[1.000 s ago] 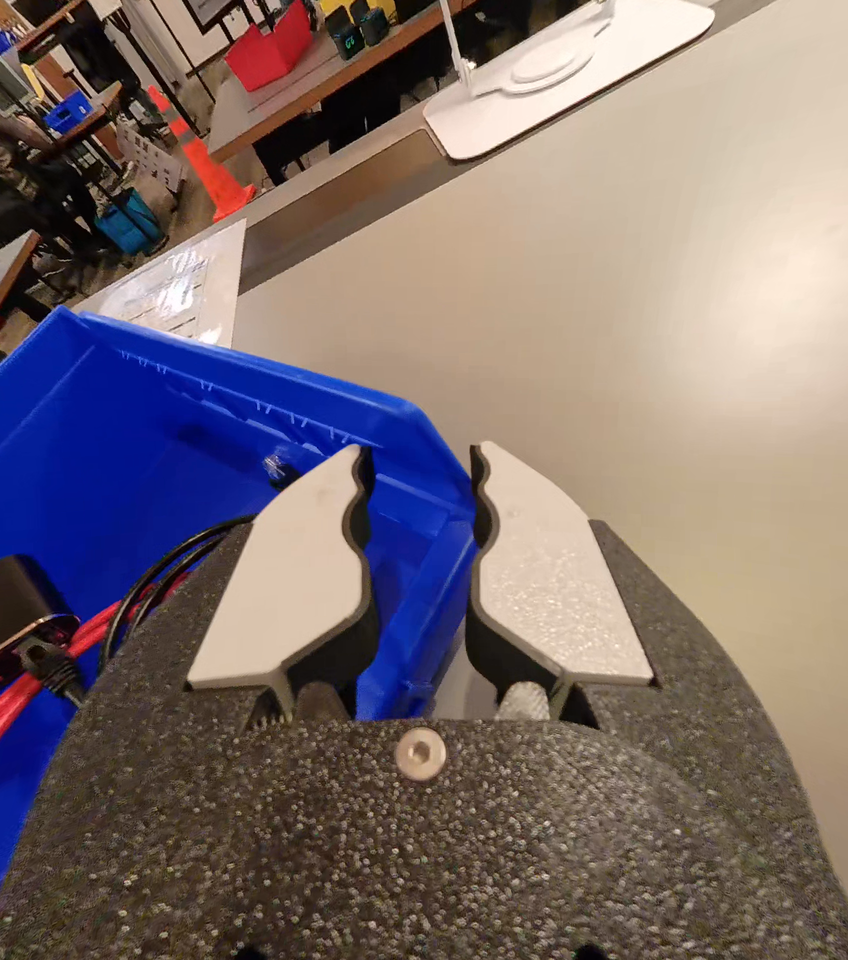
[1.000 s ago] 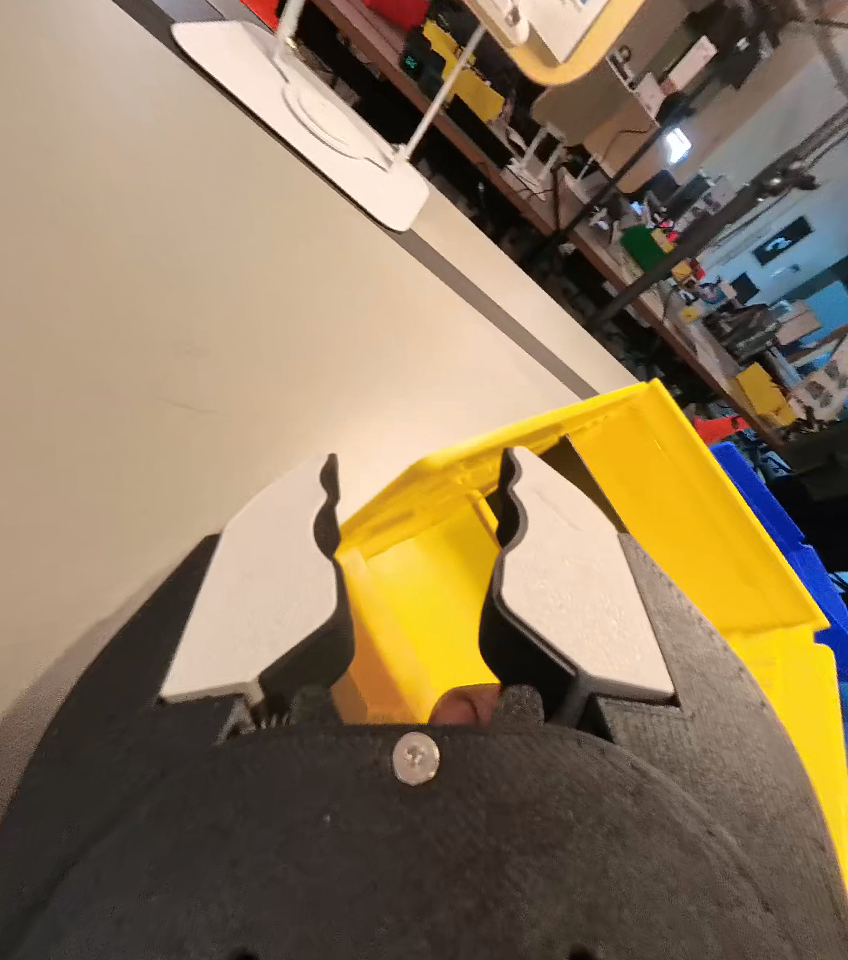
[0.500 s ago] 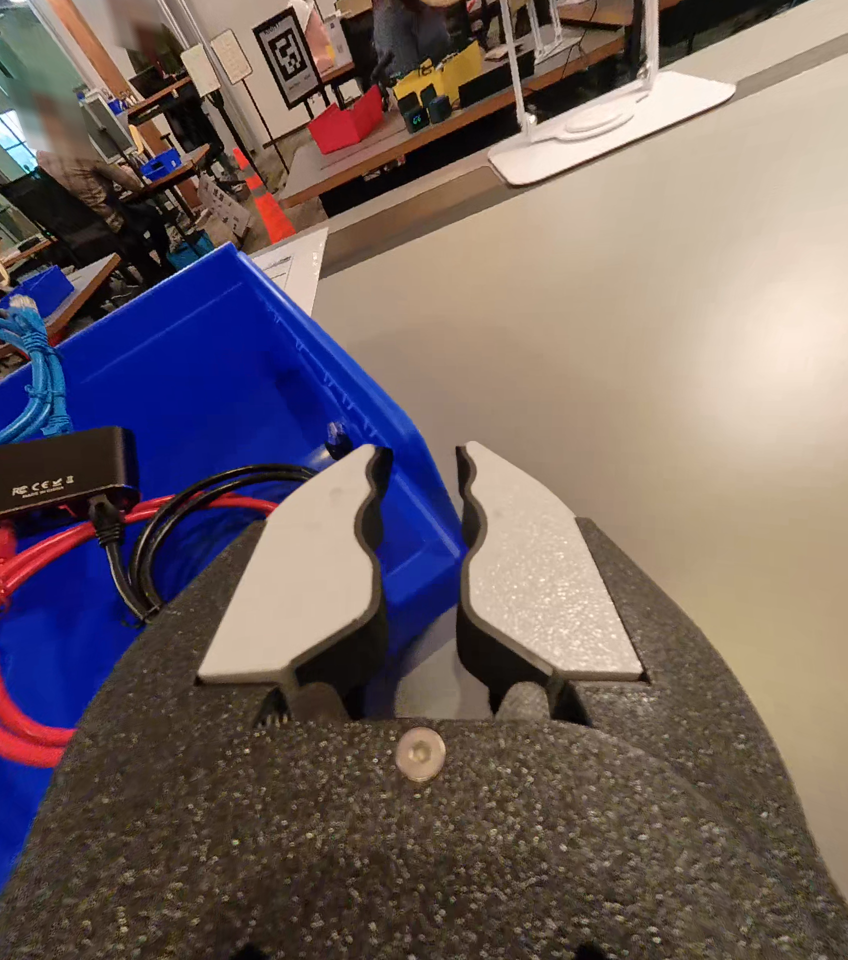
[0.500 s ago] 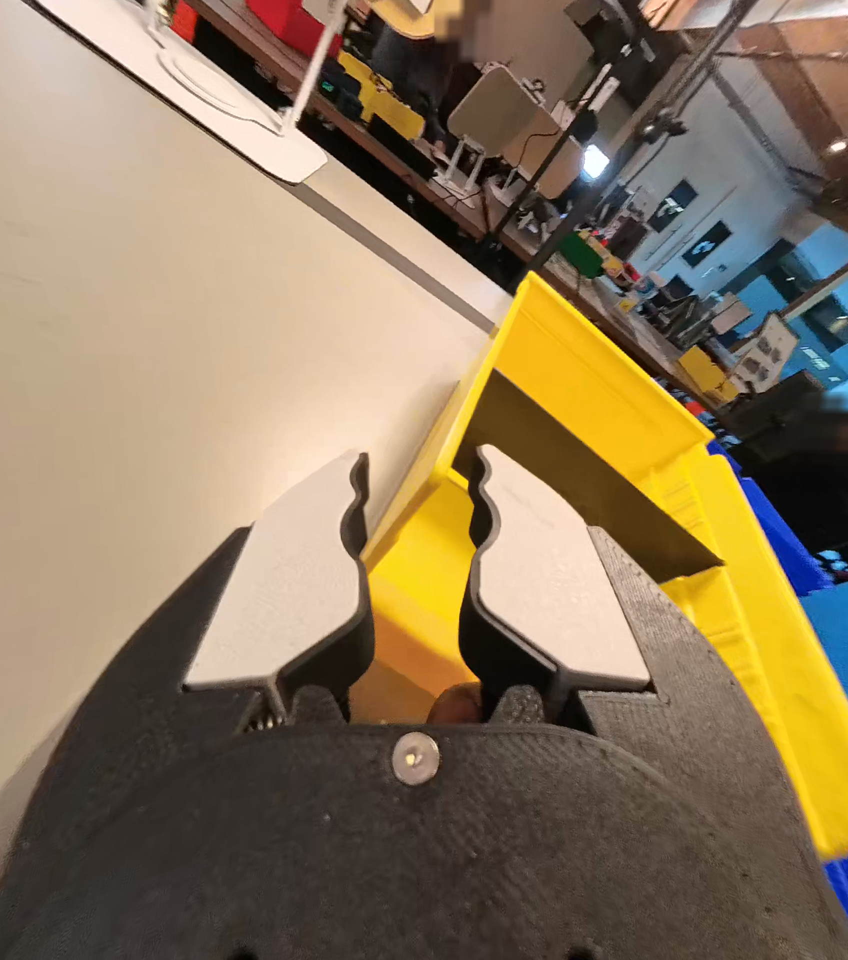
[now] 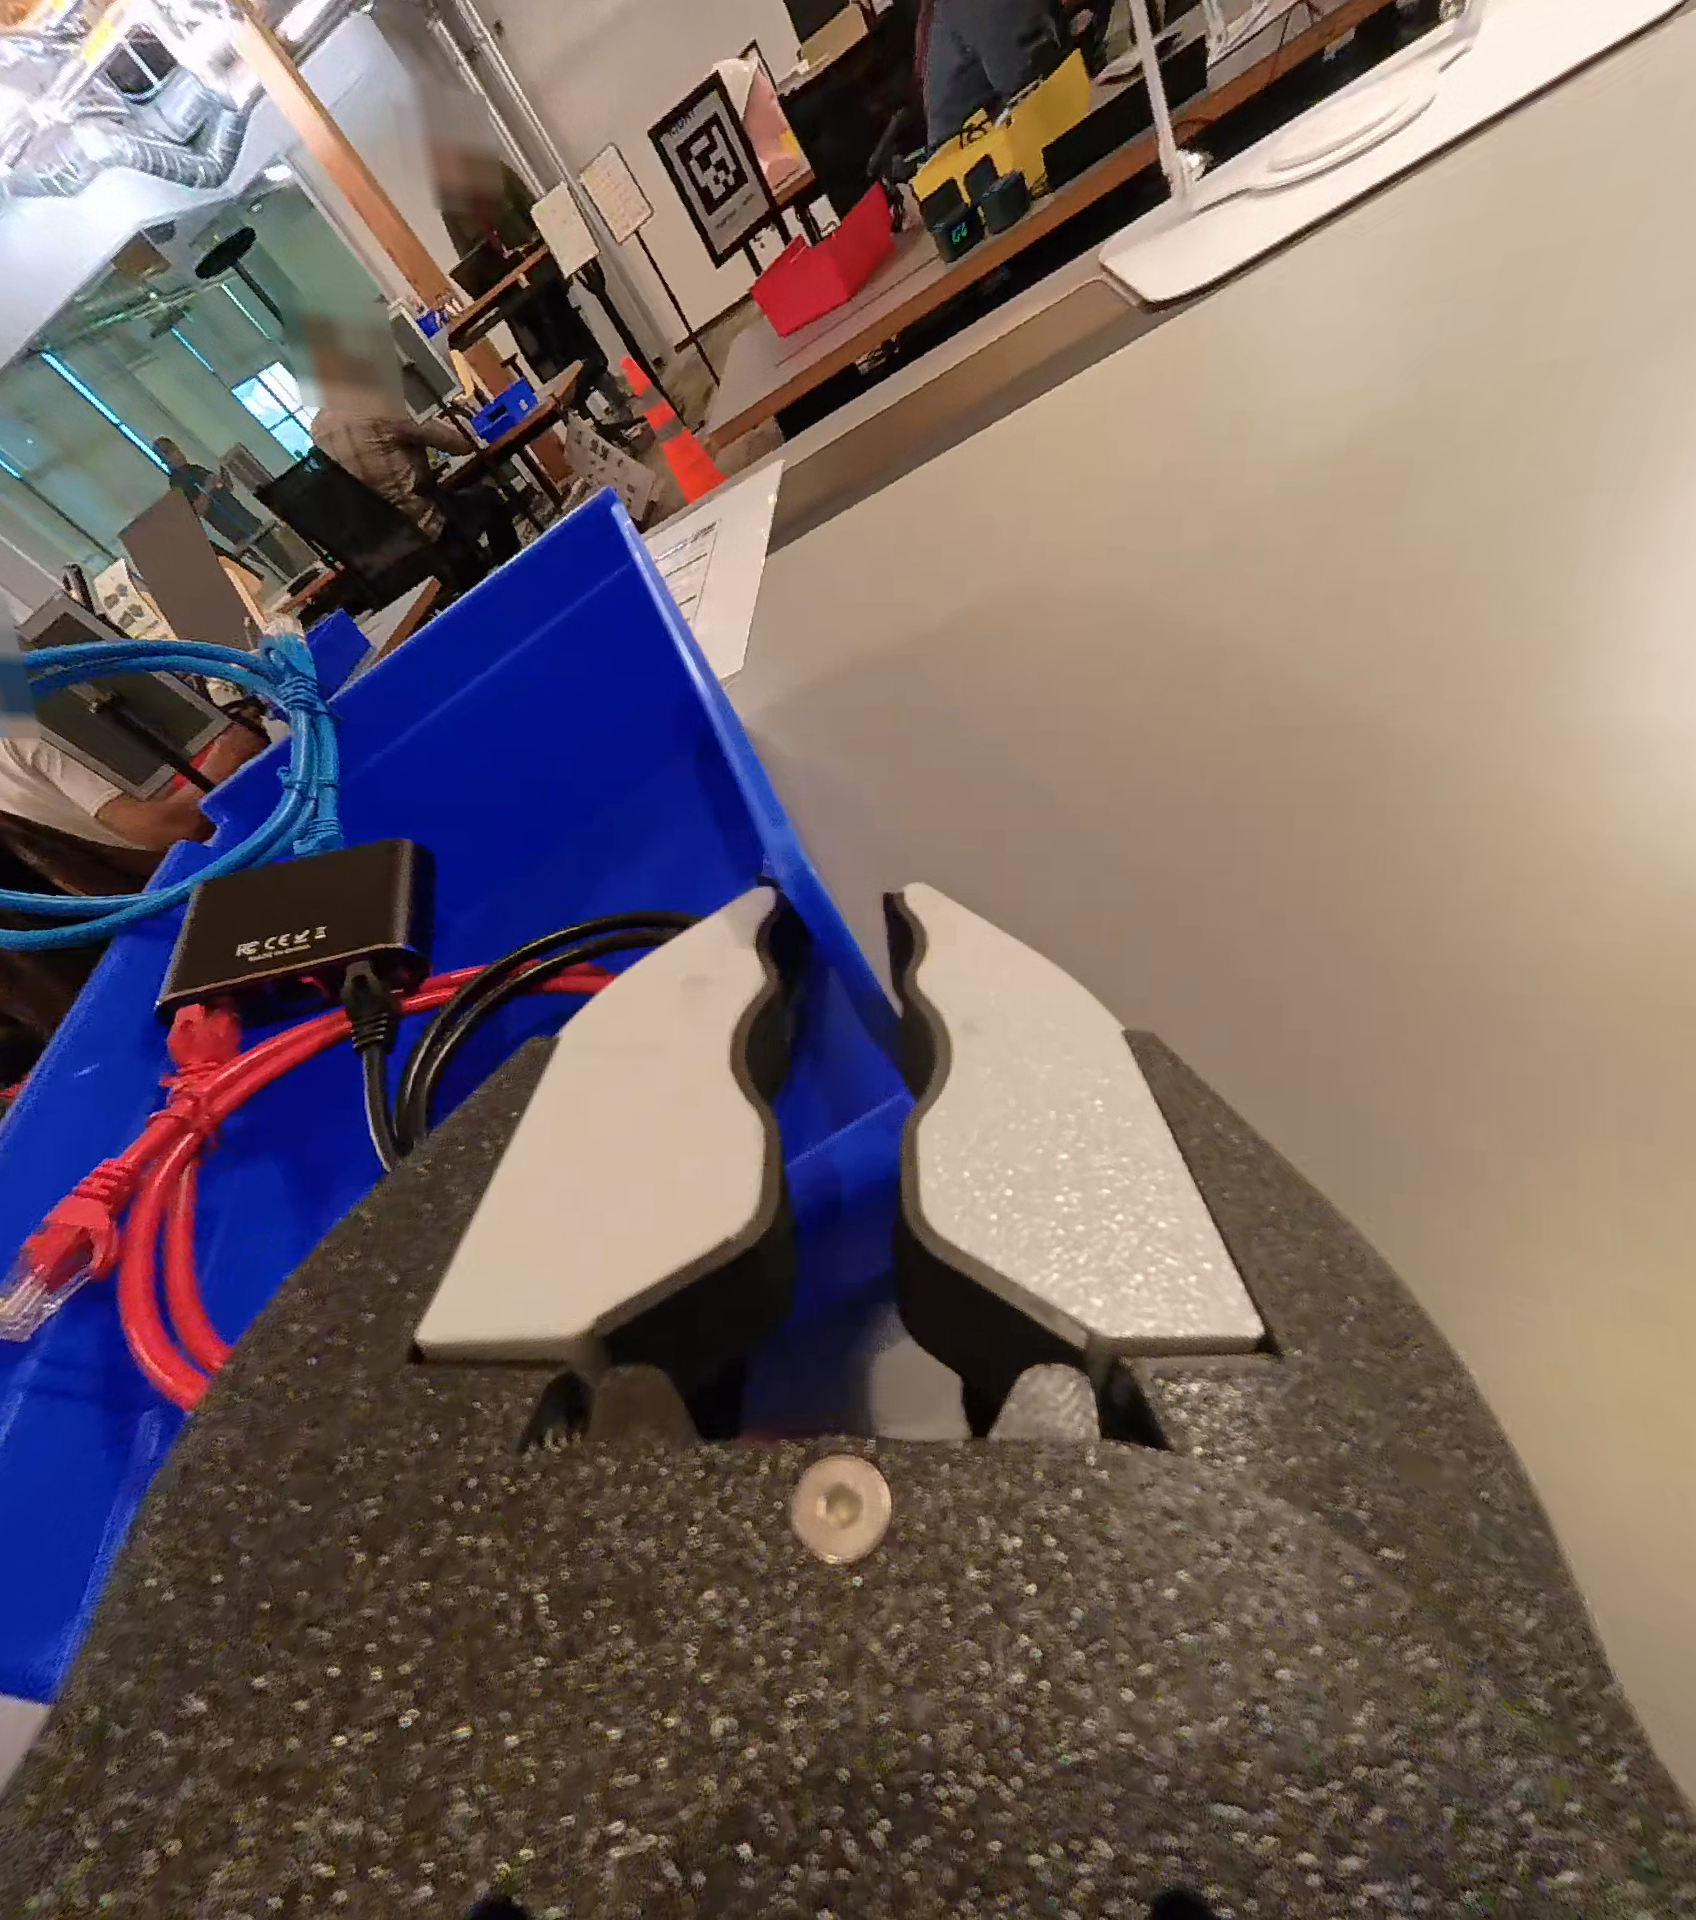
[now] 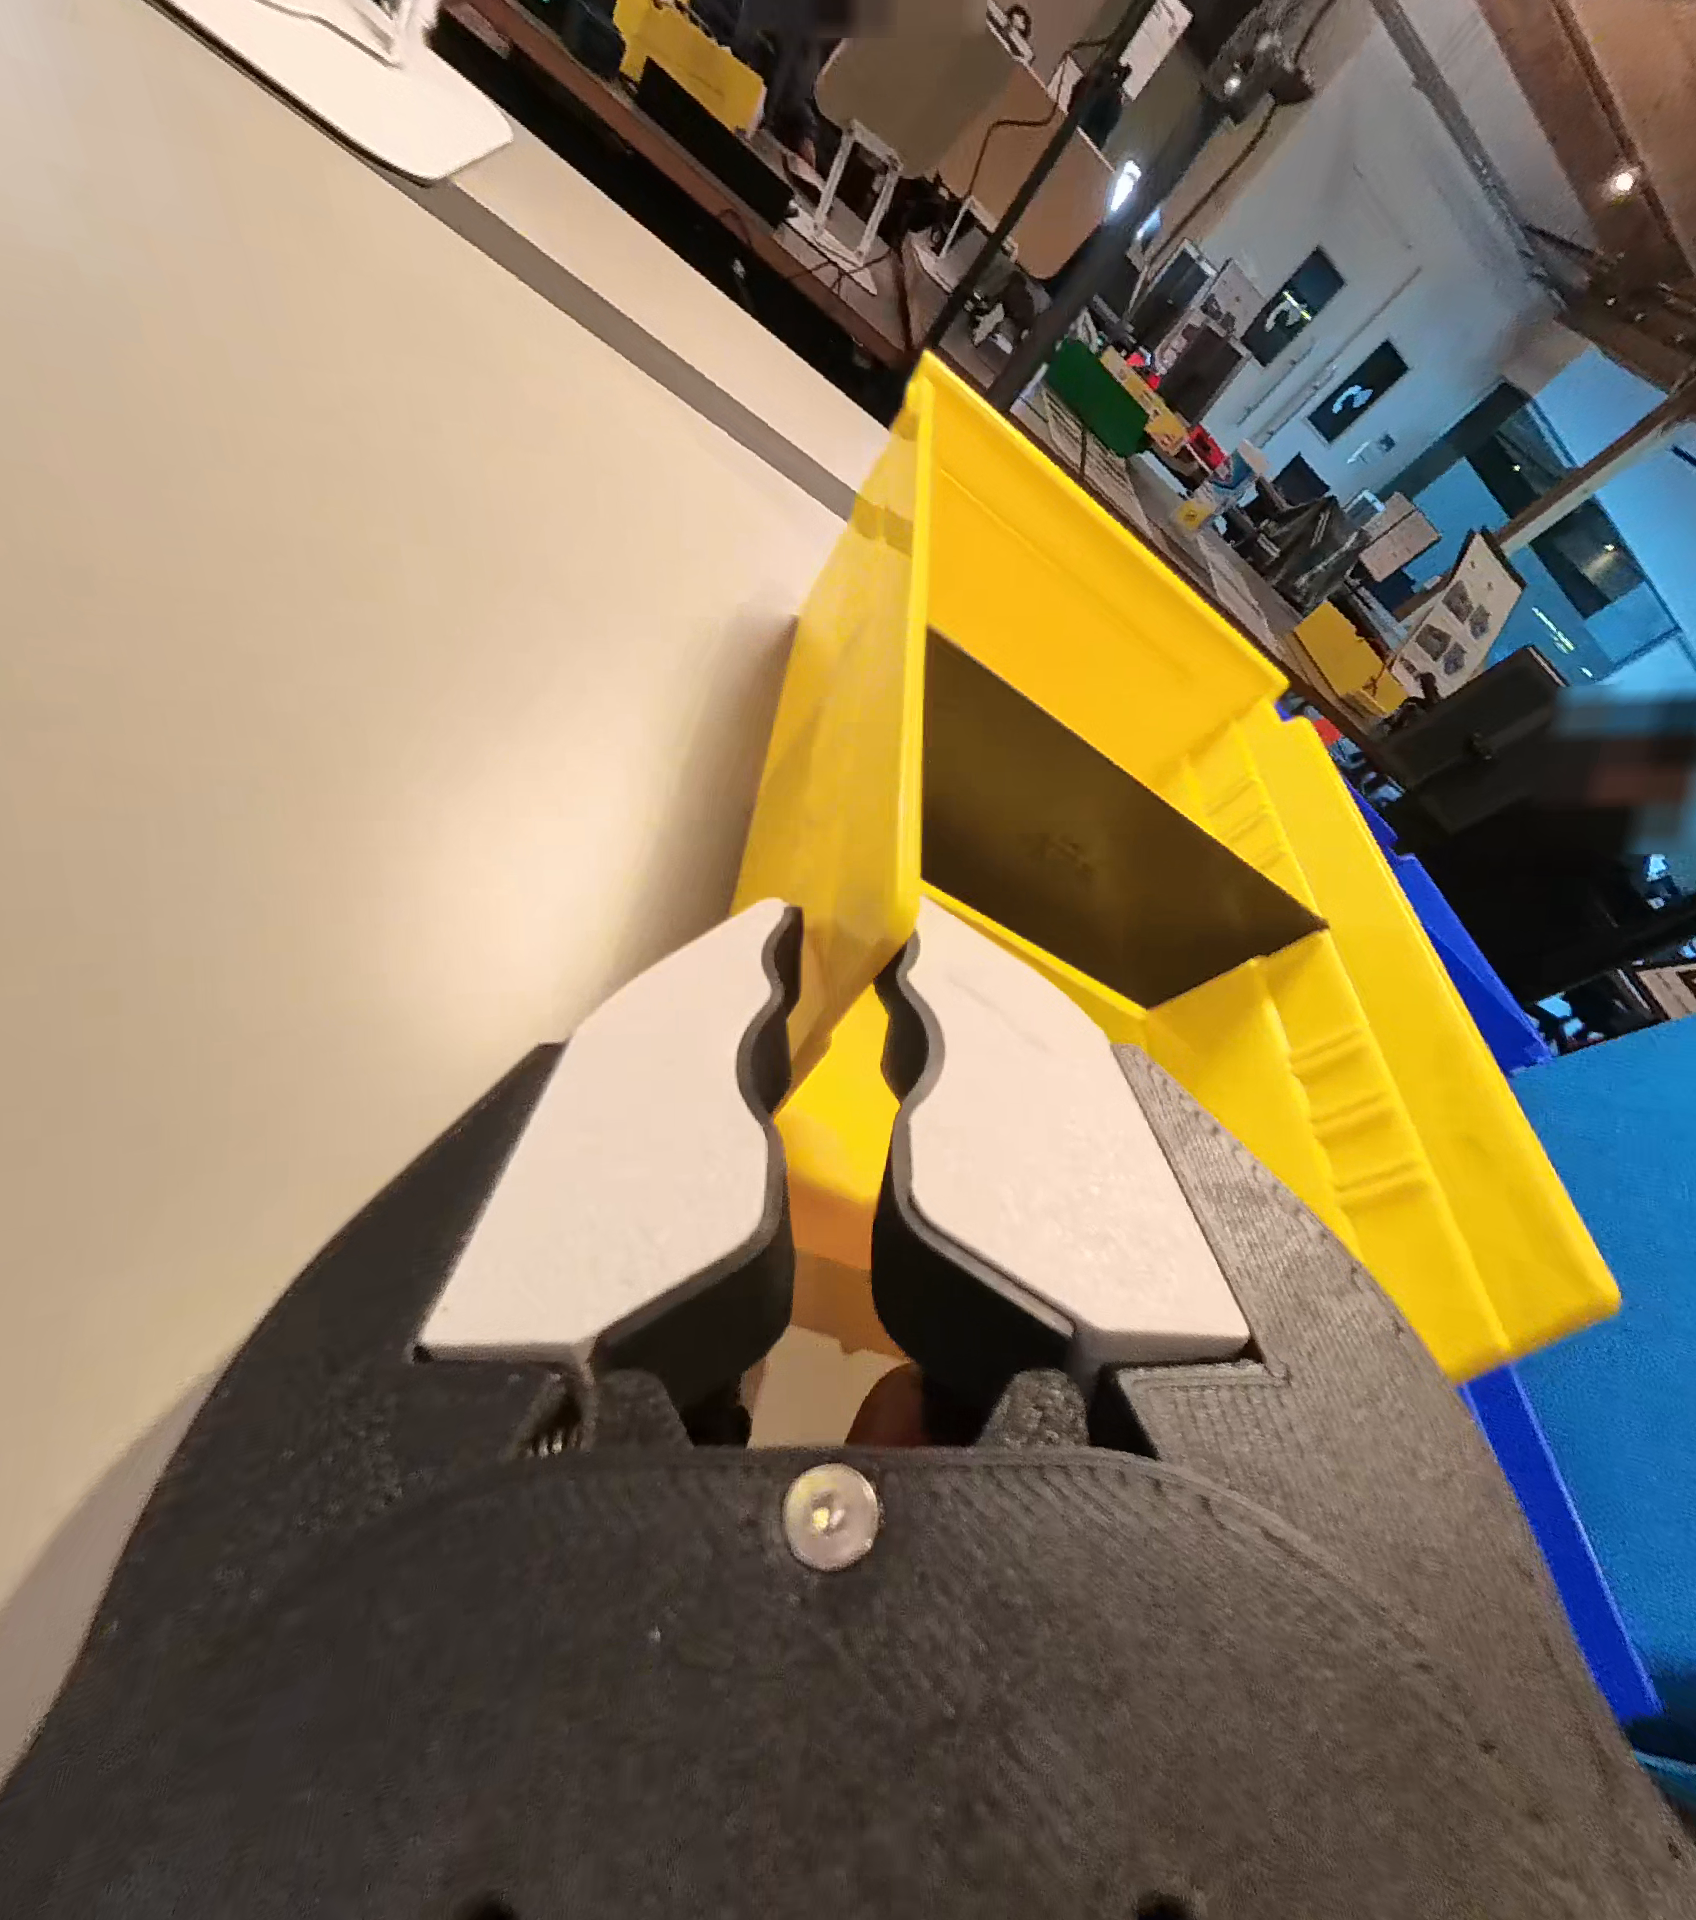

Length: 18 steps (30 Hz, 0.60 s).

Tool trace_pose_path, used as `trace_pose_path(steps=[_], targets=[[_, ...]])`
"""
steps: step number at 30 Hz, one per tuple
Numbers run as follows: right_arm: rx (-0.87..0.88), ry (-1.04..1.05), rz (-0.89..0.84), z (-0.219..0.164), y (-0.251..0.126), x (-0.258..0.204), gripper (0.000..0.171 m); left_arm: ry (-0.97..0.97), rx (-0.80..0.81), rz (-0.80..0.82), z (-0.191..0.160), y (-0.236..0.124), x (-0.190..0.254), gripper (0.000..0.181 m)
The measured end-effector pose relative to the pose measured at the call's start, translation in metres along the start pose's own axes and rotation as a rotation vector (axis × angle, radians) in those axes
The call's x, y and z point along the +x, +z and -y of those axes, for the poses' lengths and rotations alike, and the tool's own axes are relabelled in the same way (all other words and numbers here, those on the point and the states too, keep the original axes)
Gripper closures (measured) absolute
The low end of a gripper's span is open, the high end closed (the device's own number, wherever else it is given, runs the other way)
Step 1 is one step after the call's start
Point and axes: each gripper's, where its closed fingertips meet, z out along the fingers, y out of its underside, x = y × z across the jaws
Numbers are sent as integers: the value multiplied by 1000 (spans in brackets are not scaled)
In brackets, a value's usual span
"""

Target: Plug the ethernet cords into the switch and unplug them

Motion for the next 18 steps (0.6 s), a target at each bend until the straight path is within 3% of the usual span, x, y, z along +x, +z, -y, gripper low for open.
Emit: trace_pose_path(steps=[3, 7, 11, 18], targets=[[1, 16, 4, -4, 1, 8, 159, -18, -25, -6, -2, 11, 0, 147], [-9, 28, -4, -13, 2, 20, 159, 1, -28, 43, -3, 11, -5, 155], [-16, 36, -11, -21, 1, 29, 159, -61, -25, 92, -14, -3, -30, 176], [-31, 20, -41, -27, -2, 36, 159, -83, -4, 72, -25, -19, -47, 175]])
